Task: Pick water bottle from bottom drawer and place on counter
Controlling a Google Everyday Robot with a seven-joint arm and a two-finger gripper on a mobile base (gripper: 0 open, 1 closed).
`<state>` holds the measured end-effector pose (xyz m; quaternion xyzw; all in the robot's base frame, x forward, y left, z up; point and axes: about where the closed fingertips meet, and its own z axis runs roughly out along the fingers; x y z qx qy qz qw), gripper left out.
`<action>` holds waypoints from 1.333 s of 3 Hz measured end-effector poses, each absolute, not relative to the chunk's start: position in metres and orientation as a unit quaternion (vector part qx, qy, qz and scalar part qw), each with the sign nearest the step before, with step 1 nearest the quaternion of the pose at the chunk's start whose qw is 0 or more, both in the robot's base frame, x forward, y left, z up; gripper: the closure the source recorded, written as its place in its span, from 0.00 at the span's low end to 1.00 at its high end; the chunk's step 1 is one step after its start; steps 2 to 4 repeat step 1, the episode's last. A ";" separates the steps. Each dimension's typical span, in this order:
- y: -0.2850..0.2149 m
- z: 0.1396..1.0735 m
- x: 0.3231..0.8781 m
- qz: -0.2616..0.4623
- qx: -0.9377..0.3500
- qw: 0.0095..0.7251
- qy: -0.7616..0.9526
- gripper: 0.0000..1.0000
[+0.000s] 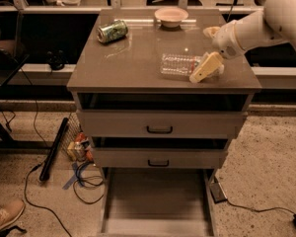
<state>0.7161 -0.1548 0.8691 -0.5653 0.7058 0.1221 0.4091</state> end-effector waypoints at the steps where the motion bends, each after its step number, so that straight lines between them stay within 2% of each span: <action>1: -0.187 0.874 0.705 0.100 -0.536 0.418 0.727 0.00; 4: -0.187 0.874 0.705 0.100 -0.536 0.418 0.727 0.00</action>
Offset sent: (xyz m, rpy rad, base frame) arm 0.0000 0.0000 0.0000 0.0000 0.0000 0.0000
